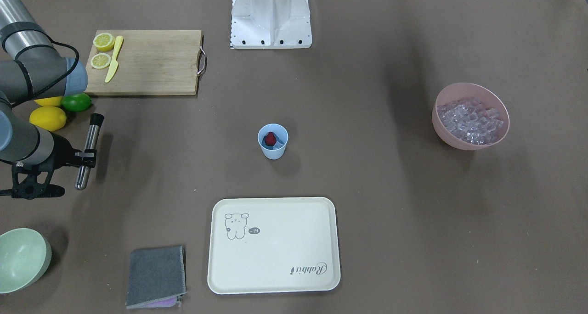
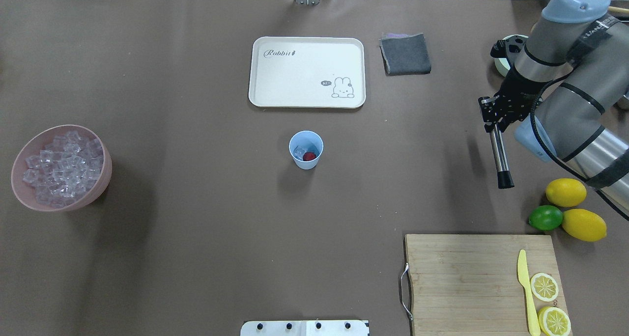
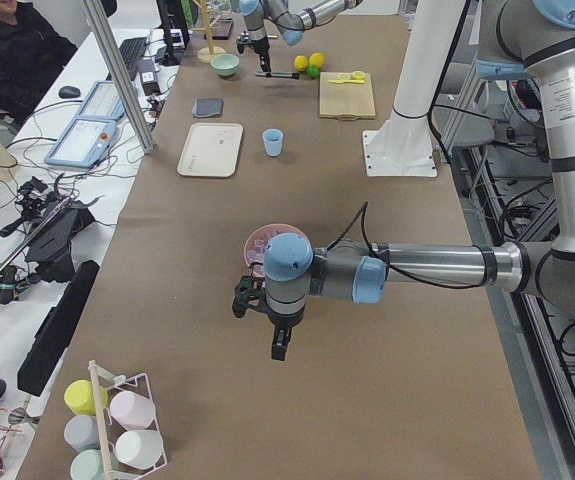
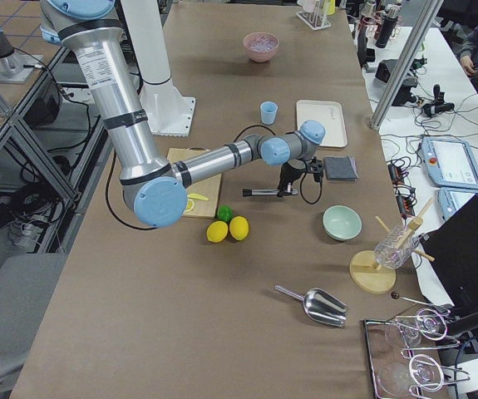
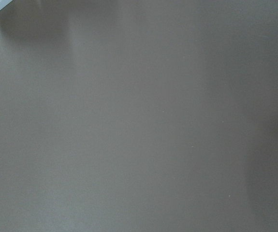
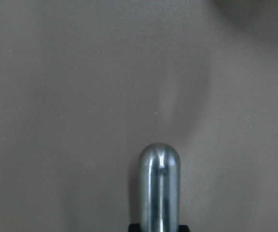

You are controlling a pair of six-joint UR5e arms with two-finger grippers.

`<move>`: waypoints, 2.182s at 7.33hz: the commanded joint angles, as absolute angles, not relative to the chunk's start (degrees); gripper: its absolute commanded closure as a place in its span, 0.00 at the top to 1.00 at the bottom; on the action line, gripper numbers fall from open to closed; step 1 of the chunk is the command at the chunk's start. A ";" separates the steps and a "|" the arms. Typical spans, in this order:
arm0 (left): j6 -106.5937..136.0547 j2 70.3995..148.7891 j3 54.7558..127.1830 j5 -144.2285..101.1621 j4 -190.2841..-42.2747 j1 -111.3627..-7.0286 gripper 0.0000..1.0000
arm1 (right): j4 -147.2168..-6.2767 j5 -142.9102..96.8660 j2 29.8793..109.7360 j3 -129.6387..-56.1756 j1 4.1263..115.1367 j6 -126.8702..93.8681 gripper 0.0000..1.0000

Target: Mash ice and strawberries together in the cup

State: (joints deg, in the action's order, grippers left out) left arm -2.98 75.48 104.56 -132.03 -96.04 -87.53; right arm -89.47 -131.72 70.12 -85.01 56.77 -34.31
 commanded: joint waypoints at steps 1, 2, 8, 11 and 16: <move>-3.08 74.80 104.68 -132.01 -97.20 -87.54 0.99 | -87.63 -132.10 69.79 -82.53 56.43 -34.37 0.00; -2.99 73.92 104.68 -132.01 -98.69 -87.54 0.99 | -88.06 -132.10 69.61 -82.53 56.08 -34.63 0.00; -2.99 73.74 104.85 -132.01 -99.05 -87.54 0.99 | -88.07 -132.19 69.61 -82.96 53.88 -34.63 0.99; -2.99 73.65 104.68 -132.01 -98.96 -87.54 0.99 | -87.45 -131.57 67.51 -83.49 55.97 -34.63 1.00; -2.90 73.83 104.41 -132.37 -98.70 -87.54 0.99 | -88.15 -130.87 73.87 -87.52 72.47 -19.58 1.00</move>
